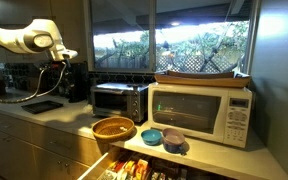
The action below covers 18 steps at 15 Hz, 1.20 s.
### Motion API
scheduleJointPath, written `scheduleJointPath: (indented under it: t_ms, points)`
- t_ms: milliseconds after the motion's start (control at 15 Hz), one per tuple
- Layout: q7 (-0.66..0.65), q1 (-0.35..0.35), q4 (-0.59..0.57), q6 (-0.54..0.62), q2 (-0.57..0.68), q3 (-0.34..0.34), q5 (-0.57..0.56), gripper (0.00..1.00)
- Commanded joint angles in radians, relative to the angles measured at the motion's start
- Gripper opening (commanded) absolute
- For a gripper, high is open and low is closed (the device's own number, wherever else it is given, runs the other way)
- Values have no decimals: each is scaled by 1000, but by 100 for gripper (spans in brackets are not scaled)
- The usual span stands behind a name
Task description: Remove the pen from on top of the grey microwave and put it in the drawer
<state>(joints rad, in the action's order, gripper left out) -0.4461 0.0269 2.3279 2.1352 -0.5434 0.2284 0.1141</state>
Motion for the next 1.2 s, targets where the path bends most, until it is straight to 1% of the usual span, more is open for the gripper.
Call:
scheduleJointPath:
  t_ms: [0,467,533,600,800,933,1067,1133]
  points:
    - [-3,7,-2,-2,1,-6,-5,100]
    - [-3,7,-2,-2,1,-6,-5,100]
    - [-17,-3,3,17,1,-5,-12,100]
    - [-77,-46,14,78,-2,5,-45,100]
    - [-137,-123,-2,186,8,-13,-113,100]
    - [-177,-187,-42,259,34,-15,-175,100]
    - [-253,-255,-111,336,83,12,-250,100]
    - [-325,-288,-168,358,127,39,-282,100]
